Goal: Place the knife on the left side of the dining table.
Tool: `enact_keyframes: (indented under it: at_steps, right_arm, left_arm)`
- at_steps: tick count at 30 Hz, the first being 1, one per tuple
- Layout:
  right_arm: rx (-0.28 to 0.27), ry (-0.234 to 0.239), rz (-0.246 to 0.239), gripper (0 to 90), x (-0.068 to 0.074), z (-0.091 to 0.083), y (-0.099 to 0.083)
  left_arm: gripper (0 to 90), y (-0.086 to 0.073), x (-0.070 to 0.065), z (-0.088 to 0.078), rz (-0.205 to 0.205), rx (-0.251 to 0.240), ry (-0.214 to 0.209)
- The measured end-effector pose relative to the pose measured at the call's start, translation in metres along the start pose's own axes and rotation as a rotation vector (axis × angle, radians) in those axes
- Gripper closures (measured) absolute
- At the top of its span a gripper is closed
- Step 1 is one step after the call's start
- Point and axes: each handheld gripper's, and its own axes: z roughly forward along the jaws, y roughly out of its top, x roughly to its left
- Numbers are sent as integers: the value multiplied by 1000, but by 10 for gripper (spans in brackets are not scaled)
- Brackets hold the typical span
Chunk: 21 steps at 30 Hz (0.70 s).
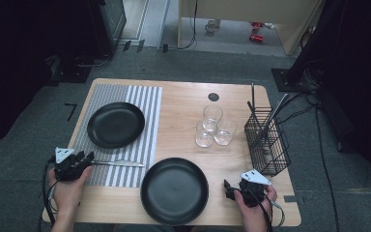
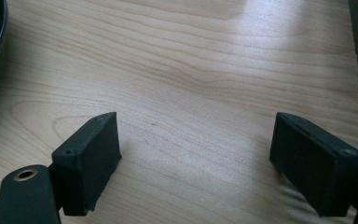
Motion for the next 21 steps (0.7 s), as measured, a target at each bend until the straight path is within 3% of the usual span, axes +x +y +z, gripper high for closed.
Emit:
enact_keyframes:
  at_steps: [4,9,21]
  right_arm:
    - [0,0,0,159,0,0,0]
    - [1,1,0,159,0,0,0]
    - [1,1,0,159,0,0,0]
  left_arm:
    - [673,-4,-7,8,48,56,-4]
    - [642,-4,-9,9,108,80,-22]
    - [656,-13,-3,-4,93,74,-53]
